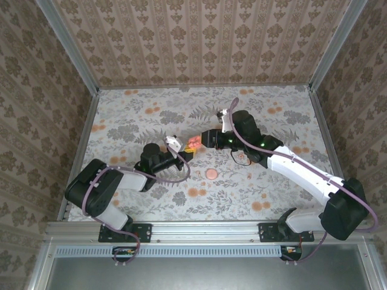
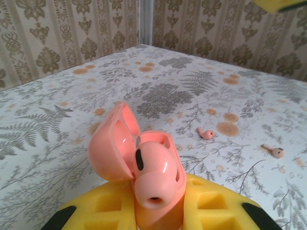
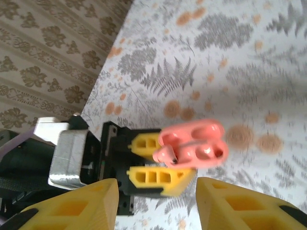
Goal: Insert wireless bluetooth earbuds into charging case
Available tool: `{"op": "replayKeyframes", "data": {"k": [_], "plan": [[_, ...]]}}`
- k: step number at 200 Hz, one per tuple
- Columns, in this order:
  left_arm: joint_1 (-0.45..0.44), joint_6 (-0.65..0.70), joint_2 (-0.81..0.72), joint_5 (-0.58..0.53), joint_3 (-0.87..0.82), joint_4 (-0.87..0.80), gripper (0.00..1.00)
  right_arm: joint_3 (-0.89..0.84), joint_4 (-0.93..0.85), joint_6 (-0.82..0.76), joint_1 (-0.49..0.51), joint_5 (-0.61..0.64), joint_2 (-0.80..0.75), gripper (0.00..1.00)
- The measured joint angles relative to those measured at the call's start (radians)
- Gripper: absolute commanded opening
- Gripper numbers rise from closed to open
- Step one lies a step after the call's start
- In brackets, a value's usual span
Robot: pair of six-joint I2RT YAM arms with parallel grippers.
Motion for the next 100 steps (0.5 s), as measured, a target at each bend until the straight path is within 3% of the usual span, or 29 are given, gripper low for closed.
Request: {"op": "replayKeyframes", "data": {"k": [100], "plan": [[-0.039, 0.123, -0.05, -0.108, 0.0, -0.121, 0.17, 0.127, -0.122, 0.186, 0.053, -0.027, 0.179, 0.46]]}}
